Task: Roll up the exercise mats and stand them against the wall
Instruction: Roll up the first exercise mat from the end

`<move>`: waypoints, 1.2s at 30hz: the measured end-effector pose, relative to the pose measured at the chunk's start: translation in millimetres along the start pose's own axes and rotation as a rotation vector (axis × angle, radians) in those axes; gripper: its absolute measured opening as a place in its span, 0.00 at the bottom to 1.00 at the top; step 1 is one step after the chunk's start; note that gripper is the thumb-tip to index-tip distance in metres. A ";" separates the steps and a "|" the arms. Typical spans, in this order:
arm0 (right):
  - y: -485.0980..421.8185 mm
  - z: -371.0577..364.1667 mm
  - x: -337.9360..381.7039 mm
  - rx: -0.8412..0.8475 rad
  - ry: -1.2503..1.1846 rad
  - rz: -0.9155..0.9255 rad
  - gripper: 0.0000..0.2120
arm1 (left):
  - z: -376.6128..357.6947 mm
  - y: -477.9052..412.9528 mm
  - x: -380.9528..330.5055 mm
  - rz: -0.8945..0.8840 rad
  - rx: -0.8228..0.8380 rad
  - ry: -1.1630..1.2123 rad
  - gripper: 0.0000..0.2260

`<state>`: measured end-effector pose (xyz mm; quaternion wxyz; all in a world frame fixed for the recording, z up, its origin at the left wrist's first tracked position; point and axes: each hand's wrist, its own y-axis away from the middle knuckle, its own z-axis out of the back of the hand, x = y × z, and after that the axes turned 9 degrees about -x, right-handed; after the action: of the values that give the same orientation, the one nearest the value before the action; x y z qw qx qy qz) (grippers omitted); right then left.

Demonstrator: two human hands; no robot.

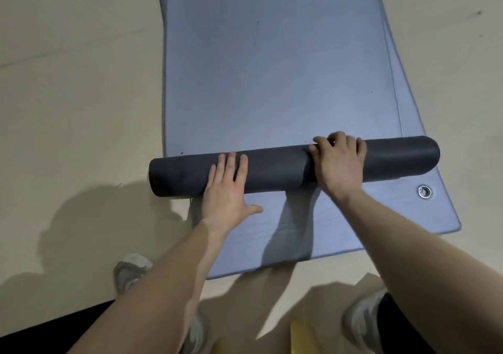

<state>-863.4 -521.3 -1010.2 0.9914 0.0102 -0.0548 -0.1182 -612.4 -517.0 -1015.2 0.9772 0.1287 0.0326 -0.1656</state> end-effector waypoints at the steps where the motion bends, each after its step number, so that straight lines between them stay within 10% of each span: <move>1: 10.3 -3.2 -3.1 -0.050 -0.005 0.060 0.27 | -3.2 -7.9 8.1 -0.031 0.020 -0.027 0.59; 4: 16.4 -10.1 -32.4 0.014 0.100 0.379 0.50 | -5.9 -28.2 22.2 -0.100 -0.007 -0.043 0.59; 8: -20.0 -8.5 -33.9 0.059 0.194 0.443 0.41 | 5.2 -53.1 27.8 -0.103 -0.154 0.057 0.44; 17: -5.3 47.2 -16.5 0.695 0.006 0.297 0.43 | 55.9 -29.4 30.3 -0.044 0.433 0.192 0.43; 23: 71.1 23.0 -11.2 0.294 0.186 0.377 0.59 | 69.7 -47.0 39.4 0.085 0.435 0.341 0.44; 28: 21.3 22.0 0.4 0.193 0.077 0.322 0.56 | 54.9 -9.8 15.1 0.021 -0.217 0.027 0.31; 32: -4.9 15.8 -0.3 0.078 0.129 0.356 0.54 | 31.6 -29.1 21.5 -0.036 0.011 -0.105 0.59; 36: 0.7 2.7 -5.1 0.100 0.204 0.300 0.59 | 34.6 -79.9 36.7 -0.070 0.063 -0.048 0.63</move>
<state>-868.5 -519.5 -1008.0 0.9966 0.0631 0.0392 0.0357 -603.6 -610.5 -1004.9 0.9668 0.1541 0.0082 -0.2038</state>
